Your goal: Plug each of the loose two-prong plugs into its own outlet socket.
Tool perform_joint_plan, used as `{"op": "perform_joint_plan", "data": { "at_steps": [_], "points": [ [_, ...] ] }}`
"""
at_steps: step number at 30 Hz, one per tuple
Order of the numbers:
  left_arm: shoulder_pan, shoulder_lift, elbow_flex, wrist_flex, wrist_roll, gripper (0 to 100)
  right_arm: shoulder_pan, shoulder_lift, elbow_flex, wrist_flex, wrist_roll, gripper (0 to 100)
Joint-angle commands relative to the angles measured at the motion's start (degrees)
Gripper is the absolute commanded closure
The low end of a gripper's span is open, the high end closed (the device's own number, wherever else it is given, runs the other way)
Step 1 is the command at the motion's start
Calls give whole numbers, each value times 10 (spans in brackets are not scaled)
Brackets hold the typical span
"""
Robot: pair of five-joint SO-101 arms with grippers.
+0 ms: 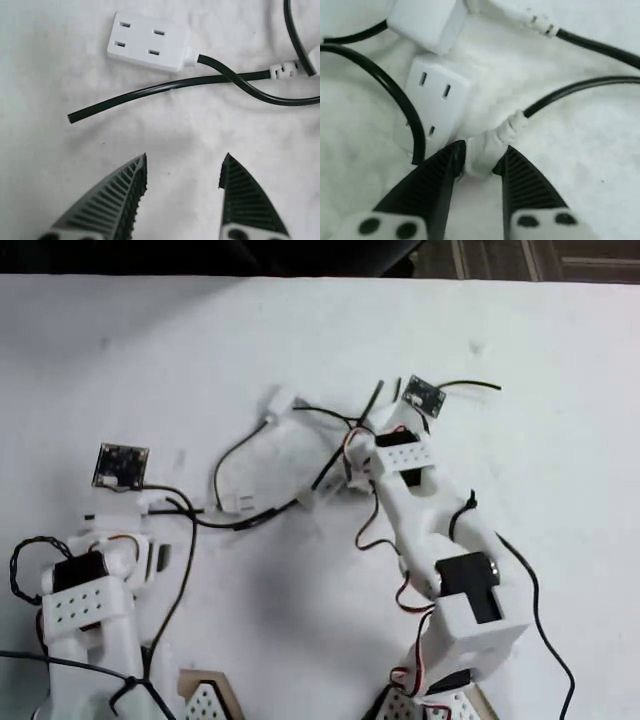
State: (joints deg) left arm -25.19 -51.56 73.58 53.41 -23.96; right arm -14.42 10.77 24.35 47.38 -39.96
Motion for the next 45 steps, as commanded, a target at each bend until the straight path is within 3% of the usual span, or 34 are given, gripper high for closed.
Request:
{"op": "perform_joint_plan", "data": {
  "at_steps": [1,6,16,28,34,40,45],
  "points": [
    [-4,-11,-2,-11,-4,762,19,-19,-18,-2,-3,983],
    [-4,-11,-2,-11,-4,762,48,-87,-15,35,12,981],
    [-4,-11,-2,-11,-4,762,74,-288,-17,187,151,981],
    [-4,-11,-1,-11,-4,762,69,-495,-15,312,558,981],
    [-4,-11,-1,-11,-4,762,2,-531,-14,403,761,981],
    [-4,-11,-1,-11,-4,762,-100,-529,21,445,839,981],
    [-4,-11,-1,-11,-5,762,-176,-529,180,364,896,981]
  ]
}}
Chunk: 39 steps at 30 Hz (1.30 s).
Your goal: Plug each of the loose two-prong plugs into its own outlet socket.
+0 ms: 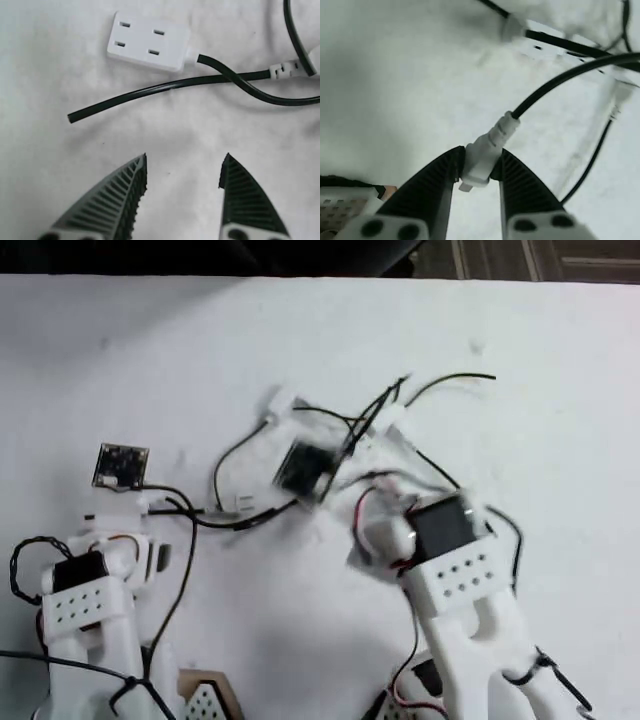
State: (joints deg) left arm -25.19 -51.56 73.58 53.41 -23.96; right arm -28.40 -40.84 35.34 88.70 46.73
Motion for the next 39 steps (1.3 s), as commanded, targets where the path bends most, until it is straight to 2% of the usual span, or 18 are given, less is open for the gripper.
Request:
{"op": "perform_joint_plan", "data": {
  "at_steps": [1,6,11,18,28,32,39],
  "points": [
    [-4,-11,-1,-11,-5,762,-48,-13,102,-74,39,981],
    [-4,-11,-1,-11,-5,762,-92,-13,220,-190,79,981],
    [-4,-11,-1,-11,-5,762,-95,31,236,-218,74,981],
    [-4,-11,-1,-10,-5,762,-97,175,207,-328,-20,981],
    [-4,-11,-1,-8,-5,762,-87,339,94,-330,-129,980],
    [-4,-11,0,-8,-5,762,-87,358,88,-329,-192,892],
    [-4,-11,0,-8,-5,762,-87,358,75,-322,-199,896]
  ]
}}
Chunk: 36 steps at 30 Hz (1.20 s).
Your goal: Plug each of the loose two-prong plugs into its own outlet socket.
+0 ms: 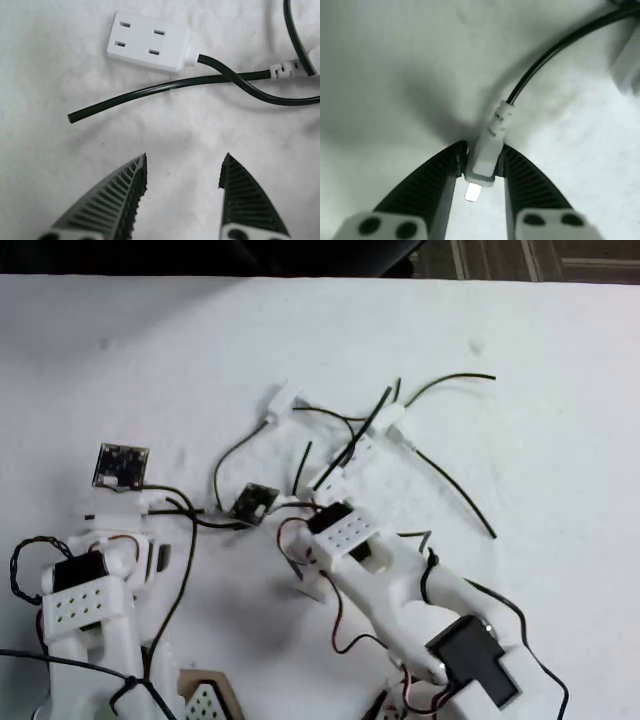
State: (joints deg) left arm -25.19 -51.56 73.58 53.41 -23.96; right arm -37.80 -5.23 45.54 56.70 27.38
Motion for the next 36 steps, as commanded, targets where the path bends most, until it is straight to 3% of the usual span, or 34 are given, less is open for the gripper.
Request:
{"op": "perform_joint_plan", "data": {
  "at_steps": [1,14,20,36],
  "points": [
    [-4,-11,0,-8,-5,762,7,2,-30,-2,-5,896],
    [-4,-11,0,-8,-5,762,7,3,-74,-2,-9,892],
    [-4,-11,0,-8,-5,762,5,7,-80,-1,-52,816],
    [-4,-11,0,-8,-5,762,7,7,-76,39,-54,933]
  ]
}}
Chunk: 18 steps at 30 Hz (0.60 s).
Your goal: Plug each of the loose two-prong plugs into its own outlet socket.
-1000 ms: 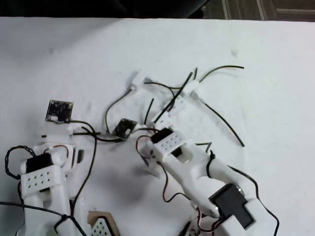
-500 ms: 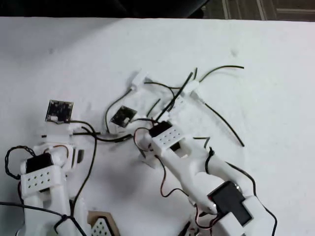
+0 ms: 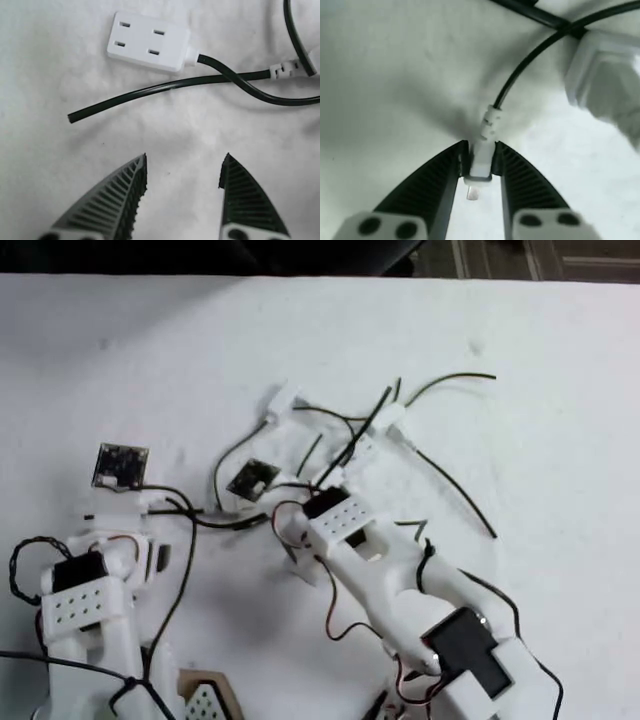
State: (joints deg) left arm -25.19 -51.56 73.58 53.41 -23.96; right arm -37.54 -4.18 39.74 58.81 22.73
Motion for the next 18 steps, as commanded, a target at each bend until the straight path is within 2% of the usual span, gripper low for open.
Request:
{"op": "perform_joint_plan", "data": {
  "at_steps": [1,14,18],
  "points": [
    [-4,-11,0,-8,-5,762,5,-3,-18,25,-7,933],
    [-4,-11,0,-8,-5,762,0,-10,-21,38,-4,981],
    [-4,-11,0,-11,-5,762,-14,-66,-59,130,-10,981]
  ]
}}
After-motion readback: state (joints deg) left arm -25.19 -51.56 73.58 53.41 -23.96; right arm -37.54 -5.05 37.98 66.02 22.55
